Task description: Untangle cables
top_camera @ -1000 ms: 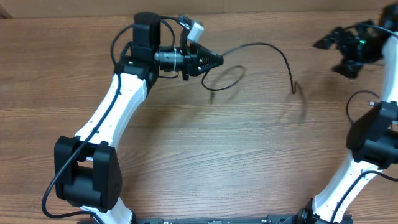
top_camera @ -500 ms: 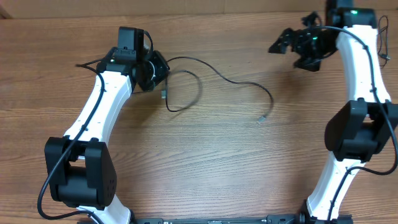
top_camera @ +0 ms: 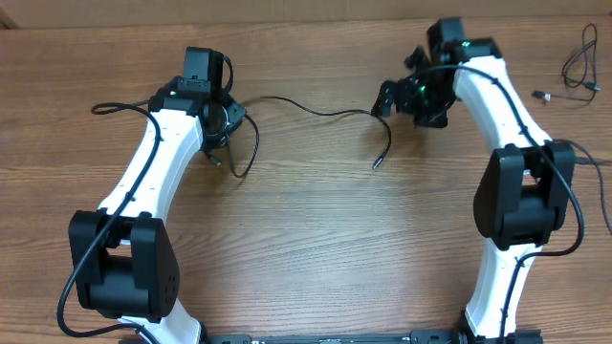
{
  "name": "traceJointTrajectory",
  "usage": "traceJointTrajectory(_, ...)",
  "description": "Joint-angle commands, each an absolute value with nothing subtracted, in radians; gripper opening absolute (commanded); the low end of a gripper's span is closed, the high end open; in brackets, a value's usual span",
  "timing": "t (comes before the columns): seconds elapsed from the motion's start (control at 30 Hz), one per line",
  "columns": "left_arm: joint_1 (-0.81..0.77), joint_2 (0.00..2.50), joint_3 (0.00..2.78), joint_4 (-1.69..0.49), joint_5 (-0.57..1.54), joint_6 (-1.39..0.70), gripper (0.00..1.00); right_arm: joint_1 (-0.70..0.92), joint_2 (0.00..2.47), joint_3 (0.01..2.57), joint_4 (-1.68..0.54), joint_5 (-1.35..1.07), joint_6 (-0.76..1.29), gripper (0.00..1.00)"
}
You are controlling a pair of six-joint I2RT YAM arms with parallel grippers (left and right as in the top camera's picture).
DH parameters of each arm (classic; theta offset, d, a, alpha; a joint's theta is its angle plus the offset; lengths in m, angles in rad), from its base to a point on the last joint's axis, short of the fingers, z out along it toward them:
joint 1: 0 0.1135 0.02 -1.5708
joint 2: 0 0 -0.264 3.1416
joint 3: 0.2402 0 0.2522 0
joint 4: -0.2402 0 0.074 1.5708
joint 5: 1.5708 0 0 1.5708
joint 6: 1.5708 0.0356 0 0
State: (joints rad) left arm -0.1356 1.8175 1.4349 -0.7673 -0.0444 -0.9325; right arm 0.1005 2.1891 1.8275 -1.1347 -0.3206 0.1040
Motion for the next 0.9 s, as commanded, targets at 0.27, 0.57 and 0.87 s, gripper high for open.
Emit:
traceJointTrajectory(0.27, -0.131, 1.810, 1.443, -0.774, -0.115, -0.814, 0.99, 0.127, 2.188, 1.620, -1.047, -0.284, 0.186, 0.78)
traceJointTrajectory(0.57, -0.010, 1.689, 1.530, -0.849, 0.003, -0.691, 1.00, 0.197, 2.189, 1.471, -0.820, -0.208, 0.307, 0.13)
traceJointTrajectory(0.87, 0.192, 1.515, 1.562, -0.934, 0.019, -0.692, 0.99, 0.236, 2.169, 1.556, -0.890, -0.015, 0.315, 0.04)
